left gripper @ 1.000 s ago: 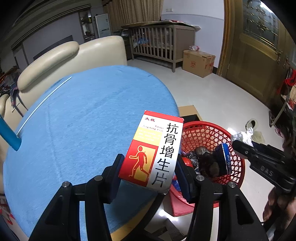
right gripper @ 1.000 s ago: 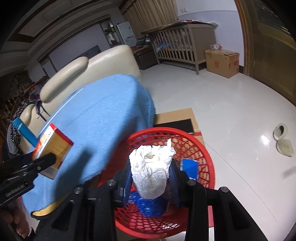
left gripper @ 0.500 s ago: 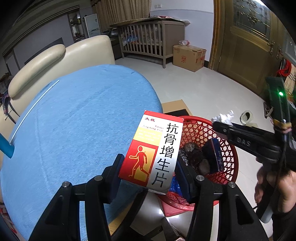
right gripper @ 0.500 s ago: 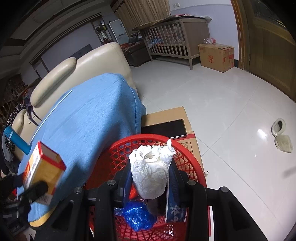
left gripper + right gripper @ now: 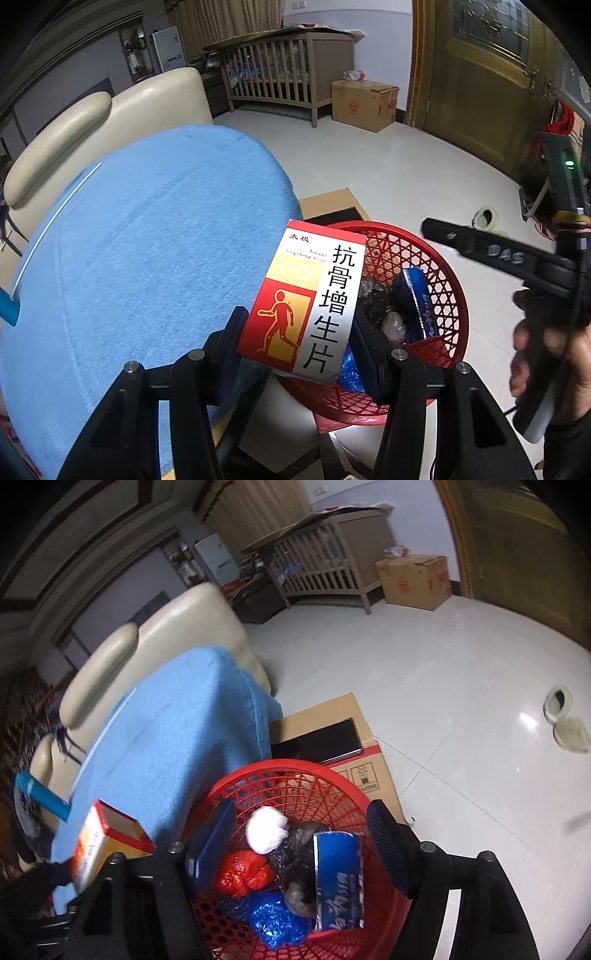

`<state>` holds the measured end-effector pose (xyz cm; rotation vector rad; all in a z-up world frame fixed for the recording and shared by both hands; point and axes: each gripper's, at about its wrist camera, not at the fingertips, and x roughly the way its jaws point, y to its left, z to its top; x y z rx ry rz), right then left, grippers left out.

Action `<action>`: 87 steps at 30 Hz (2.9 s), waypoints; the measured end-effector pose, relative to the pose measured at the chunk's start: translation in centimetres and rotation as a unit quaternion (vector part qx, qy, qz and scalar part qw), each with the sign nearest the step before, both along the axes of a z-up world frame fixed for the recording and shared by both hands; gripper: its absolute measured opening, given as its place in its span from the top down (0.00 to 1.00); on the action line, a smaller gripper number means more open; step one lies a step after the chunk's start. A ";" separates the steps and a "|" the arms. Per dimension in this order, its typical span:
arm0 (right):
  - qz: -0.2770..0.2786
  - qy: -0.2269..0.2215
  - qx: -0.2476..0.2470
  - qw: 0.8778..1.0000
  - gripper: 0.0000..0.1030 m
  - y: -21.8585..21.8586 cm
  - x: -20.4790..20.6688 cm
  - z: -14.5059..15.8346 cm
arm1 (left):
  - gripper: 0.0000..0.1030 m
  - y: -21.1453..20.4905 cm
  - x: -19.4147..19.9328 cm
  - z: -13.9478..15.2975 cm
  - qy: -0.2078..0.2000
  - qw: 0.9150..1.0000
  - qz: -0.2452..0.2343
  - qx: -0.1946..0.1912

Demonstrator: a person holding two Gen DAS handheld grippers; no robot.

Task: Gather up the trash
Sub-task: 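Open the right tool over the basket while the left tool lowers the medicine box, then open the left tool and lift both tools away from the basket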

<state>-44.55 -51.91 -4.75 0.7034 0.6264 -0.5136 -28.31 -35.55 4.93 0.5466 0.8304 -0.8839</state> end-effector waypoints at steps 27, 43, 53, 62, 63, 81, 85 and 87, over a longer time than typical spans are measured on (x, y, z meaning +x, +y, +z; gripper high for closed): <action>-0.049 -0.091 -0.009 0.995 0.26 -1.0 -7.1 5.2 | 0.46 -5.1 -2.0 -2.8 0.019 0.998 -0.047 0.038; -0.044 -0.105 -0.015 0.993 0.26 -0.8 -7.2 6.2 | 0.46 -5.9 -1.9 -3.9 0.014 0.998 -0.046 0.048; -0.037 -0.109 -0.017 0.993 0.26 -0.5 -7.1 6.5 | 0.39 -6.7 -1.7 -5.1 0.027 0.996 -0.058 0.057; -0.028 -0.105 -0.027 0.994 0.26 0.5 -6.9 7.0 | 0.21 -5.2 -0.5 -4.1 0.032 0.998 -0.031 0.040; -0.028 -0.102 -0.029 0.994 0.26 0.7 -6.8 7.0 | 0.21 -4.9 -0.4 -3.7 0.031 0.998 -0.030 0.035; -0.015 0.026 -0.082 0.996 0.23 11.2 -2.4 3.6 | 0.18 8.7 4.4 4.5 -0.019 0.992 0.057 -0.110; -0.009 0.047 -0.118 0.992 0.23 15.1 -1.7 3.1 | 0.14 11.0 4.9 4.5 -0.016 0.990 0.069 -0.124; -0.011 0.054 -0.133 0.990 0.23 16.6 -1.4 3.2 | 0.14 12.0 5.0 4.5 -0.022 0.989 0.075 -0.123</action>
